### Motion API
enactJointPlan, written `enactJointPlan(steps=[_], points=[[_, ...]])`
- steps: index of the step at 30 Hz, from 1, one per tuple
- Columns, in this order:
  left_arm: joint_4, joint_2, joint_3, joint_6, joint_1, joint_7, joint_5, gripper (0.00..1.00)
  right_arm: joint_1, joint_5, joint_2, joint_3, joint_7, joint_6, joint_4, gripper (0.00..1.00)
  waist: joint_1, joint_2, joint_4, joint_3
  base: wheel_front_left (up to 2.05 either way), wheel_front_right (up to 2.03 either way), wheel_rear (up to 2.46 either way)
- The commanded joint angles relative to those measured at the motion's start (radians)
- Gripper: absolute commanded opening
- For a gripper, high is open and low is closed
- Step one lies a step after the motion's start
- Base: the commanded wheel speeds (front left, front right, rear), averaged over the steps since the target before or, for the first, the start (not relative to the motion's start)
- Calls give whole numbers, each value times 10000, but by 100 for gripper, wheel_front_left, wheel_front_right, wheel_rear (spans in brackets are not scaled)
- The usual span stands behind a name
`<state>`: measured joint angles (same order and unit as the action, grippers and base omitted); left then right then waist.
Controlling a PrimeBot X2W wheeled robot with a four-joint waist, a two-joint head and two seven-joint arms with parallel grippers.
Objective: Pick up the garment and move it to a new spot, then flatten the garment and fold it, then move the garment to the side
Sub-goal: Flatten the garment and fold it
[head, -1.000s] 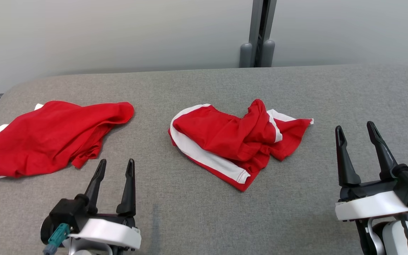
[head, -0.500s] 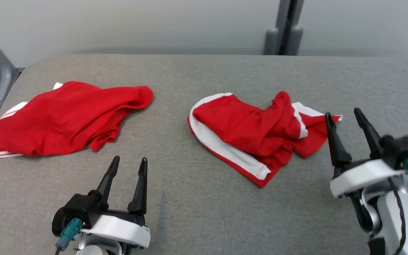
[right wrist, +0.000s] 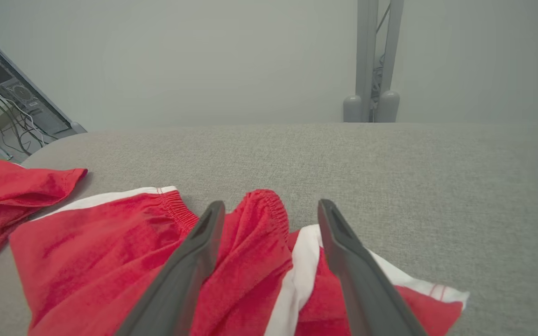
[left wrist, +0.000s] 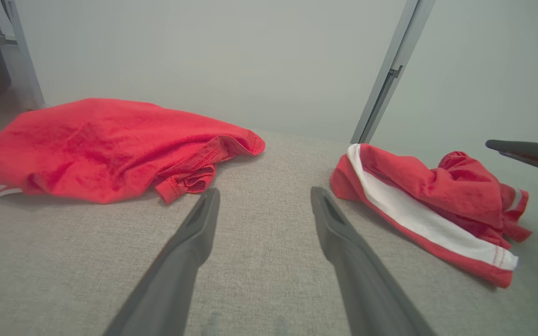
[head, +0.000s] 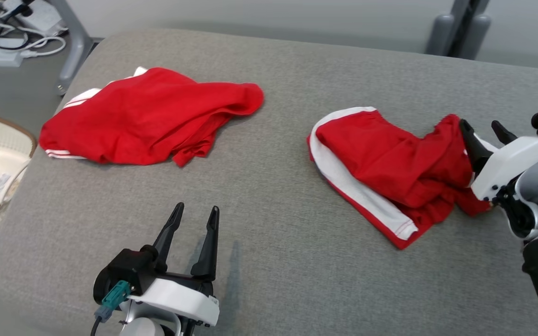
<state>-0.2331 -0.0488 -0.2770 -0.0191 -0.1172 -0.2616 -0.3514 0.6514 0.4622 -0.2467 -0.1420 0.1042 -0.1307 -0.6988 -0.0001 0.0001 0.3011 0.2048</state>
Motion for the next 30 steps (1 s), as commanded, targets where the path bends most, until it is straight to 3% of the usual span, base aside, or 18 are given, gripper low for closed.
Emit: enactJointPlan(steps=[1,7,8,9,10,17,30], points=[[33,-34,-39,56,-204,-37,-64,100,247,244,-102,-15,153,0,-207,100,1,-1,280,185,0,0,0],[68,-33,-424,148,-314,-37,-394,100,1023,811,-631,-461,798,0,-1274,100,1,-1,776,544,0,0,0],[100,-35,-464,182,-329,-37,-479,100,1100,872,-674,-538,905,0,-1410,44,1,-1,834,574,0,0,0],[121,-32,-519,196,-361,-37,-522,100,1204,951,-729,-621,1007,0,-1487,12,1,-1,893,605,0,0,0],[141,-28,-564,228,-390,-37,-559,100,1287,1045,-769,-757,1073,0,-1510,0,1,-1,939,625,0,0,0],[153,-36,-770,361,-403,-37,-714,100,1929,1304,-1334,-1357,721,0,-1470,0,1,-1,1199,662,0,0,0],[320,-34,-1298,454,-628,-39,-1219,100,4650,-87,-2653,-3458,-1102,1,-1414,0,1,-1,2107,1135,0,0,0]])
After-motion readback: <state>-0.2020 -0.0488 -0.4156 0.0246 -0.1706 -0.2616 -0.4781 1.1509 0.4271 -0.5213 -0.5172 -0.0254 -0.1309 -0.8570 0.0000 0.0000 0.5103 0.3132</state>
